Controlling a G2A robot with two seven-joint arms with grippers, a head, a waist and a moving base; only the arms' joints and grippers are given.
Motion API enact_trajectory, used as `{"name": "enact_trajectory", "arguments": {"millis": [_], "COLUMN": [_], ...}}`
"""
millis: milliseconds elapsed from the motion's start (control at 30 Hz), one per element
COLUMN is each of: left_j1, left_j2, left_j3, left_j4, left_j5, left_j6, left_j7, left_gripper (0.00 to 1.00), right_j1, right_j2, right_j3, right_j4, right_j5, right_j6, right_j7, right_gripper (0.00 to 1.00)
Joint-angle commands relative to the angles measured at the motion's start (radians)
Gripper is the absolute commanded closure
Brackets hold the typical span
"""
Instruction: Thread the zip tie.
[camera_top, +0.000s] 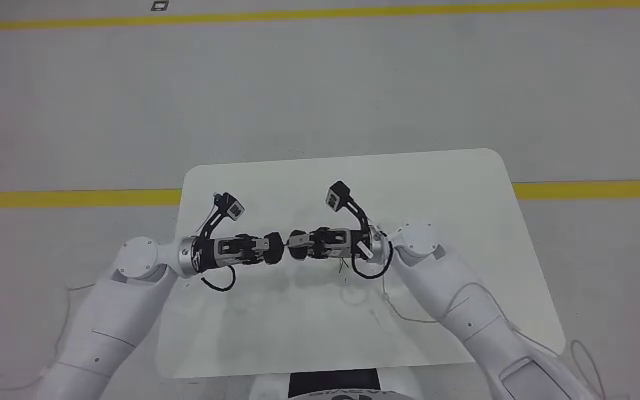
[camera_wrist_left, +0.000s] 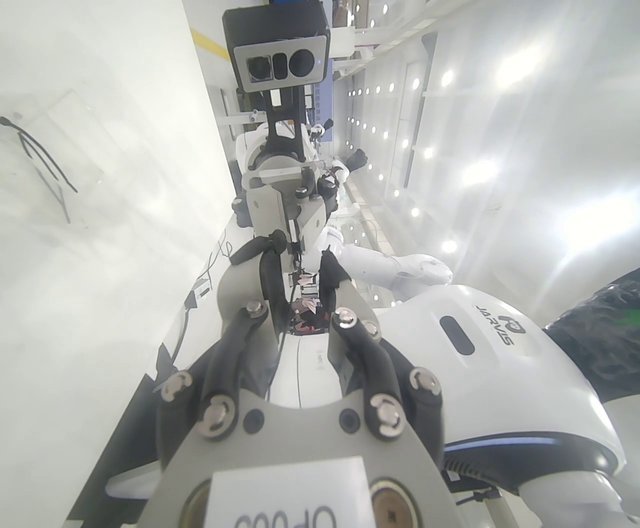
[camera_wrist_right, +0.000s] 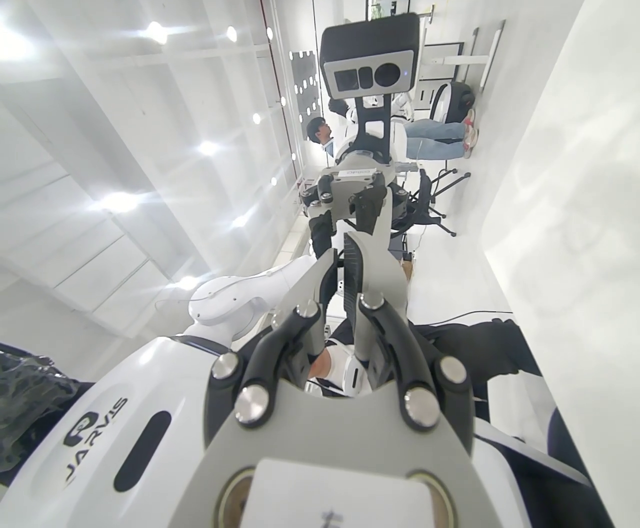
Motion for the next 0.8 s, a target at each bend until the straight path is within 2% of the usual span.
{"name": "enact_trajectory", "arguments": {"millis": [0, 767], "left_j1": [0.001, 0.002], "left_j2": [0.0, 0.003], "left_j3": [0.0, 0.004], "left_j4": [-0.001, 0.007], "left_j5": [0.0, 0.001], "left_j6": [0.0, -0.011], "left_j7": [0.001, 0.025], "left_gripper": [0.84, 0.84], "right_j1": [0.003, -0.008], "right_j2": [-0.001, -0.002], "right_j3": [-0.004, 0.006], "right_j4": [0.004, 0.041], "right_j5": [0.002, 0.073], "right_j6": [0.0, -0.038], "right_j7": [-0.001, -0.046], "right_gripper": [1.0, 1.0]}}
